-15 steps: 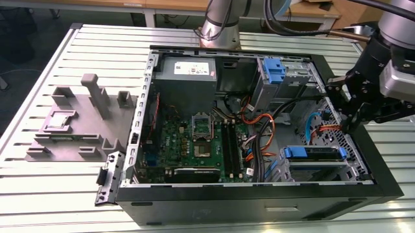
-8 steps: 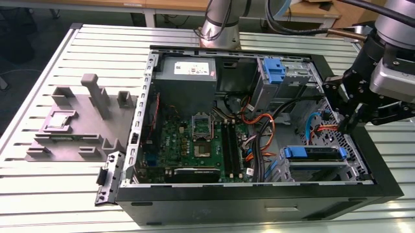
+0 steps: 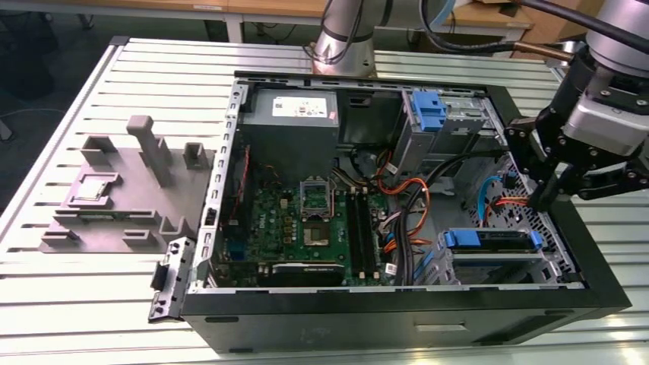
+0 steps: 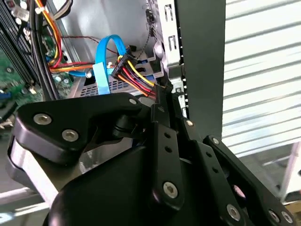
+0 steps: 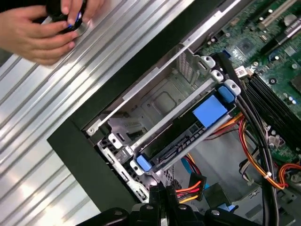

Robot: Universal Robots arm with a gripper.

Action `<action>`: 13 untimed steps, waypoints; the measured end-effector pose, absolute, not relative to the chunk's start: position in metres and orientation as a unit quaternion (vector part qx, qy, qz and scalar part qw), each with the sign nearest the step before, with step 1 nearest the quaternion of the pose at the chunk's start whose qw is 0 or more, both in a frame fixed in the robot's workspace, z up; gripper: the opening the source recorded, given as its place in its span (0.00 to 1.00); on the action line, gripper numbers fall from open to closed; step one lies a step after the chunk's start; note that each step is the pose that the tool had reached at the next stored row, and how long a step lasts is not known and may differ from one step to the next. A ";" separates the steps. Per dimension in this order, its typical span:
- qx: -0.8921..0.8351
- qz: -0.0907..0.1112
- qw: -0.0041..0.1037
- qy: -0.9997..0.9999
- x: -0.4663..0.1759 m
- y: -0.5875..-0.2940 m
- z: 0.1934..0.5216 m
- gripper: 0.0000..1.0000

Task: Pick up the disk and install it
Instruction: 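Insert the first disk wire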

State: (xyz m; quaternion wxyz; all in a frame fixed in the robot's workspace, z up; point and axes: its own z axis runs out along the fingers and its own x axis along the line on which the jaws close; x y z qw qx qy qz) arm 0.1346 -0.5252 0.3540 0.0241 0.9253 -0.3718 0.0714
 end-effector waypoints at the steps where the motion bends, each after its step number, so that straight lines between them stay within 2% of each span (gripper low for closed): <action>1: 0.922 0.071 0.025 -0.380 0.135 -0.525 0.354 0.17; 13: 0.899 0.070 0.029 -0.432 0.135 -0.525 0.353 0.17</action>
